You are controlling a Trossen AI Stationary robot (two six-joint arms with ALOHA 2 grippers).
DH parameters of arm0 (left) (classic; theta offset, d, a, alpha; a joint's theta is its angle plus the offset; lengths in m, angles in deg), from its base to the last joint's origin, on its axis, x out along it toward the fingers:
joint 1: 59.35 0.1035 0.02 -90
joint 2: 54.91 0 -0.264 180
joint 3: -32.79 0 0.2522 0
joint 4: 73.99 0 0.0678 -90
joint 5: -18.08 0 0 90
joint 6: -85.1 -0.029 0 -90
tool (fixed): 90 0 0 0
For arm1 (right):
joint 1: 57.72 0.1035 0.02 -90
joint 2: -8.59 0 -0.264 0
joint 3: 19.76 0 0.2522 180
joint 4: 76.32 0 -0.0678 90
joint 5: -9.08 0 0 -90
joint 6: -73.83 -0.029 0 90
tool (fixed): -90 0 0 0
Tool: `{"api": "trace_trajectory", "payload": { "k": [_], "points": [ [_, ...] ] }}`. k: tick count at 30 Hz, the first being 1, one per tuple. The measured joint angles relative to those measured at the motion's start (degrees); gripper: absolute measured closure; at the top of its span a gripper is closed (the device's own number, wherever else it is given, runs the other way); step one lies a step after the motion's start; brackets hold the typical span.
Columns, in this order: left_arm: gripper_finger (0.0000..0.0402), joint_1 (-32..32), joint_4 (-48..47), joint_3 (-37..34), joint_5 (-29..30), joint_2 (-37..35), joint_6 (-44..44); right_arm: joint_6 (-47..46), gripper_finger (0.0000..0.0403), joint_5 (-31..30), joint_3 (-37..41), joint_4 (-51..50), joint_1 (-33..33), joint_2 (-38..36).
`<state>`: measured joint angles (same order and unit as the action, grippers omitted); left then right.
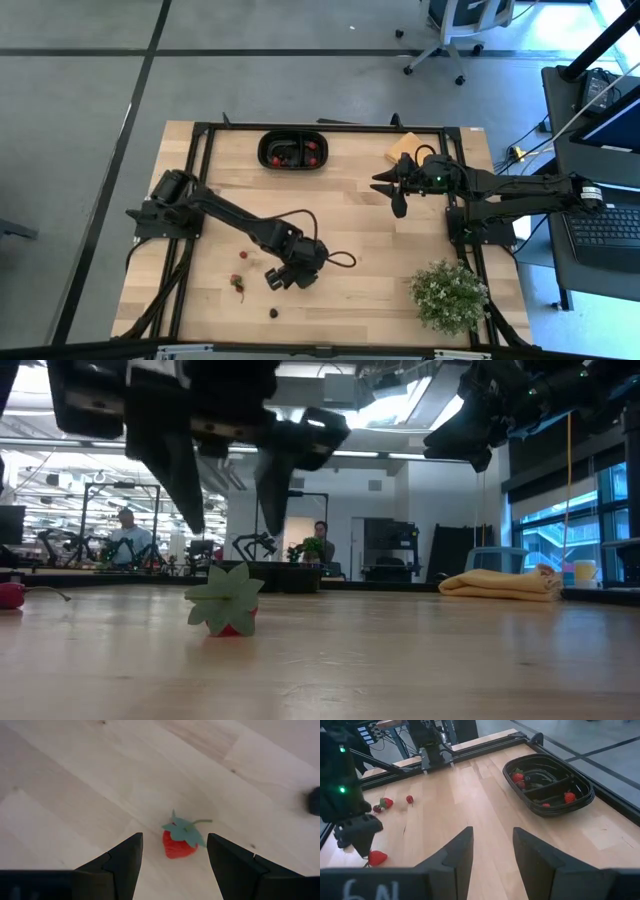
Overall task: Pick and placing Produce into tupperware
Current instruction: Put the right strawberry into the black bin
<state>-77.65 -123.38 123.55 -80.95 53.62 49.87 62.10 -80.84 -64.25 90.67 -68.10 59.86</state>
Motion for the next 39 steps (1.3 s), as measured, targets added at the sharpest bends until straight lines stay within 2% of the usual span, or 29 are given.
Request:
{"api": "trace_trajectory", "payload": {
  "k": [20,39],
  "points": [
    [0.0187,-0.6,2.5,0.0,1.0,7.1,0.2,-0.1,0.0262,0.0,0.0,-3.6,0.0,0.0],
    [0.0188,-0.6,3.7,0.0,1.0,7.3,0.5,0.0,0.0262,0.0,0.0,-3.6,0.0,0.0]
  ]
}}
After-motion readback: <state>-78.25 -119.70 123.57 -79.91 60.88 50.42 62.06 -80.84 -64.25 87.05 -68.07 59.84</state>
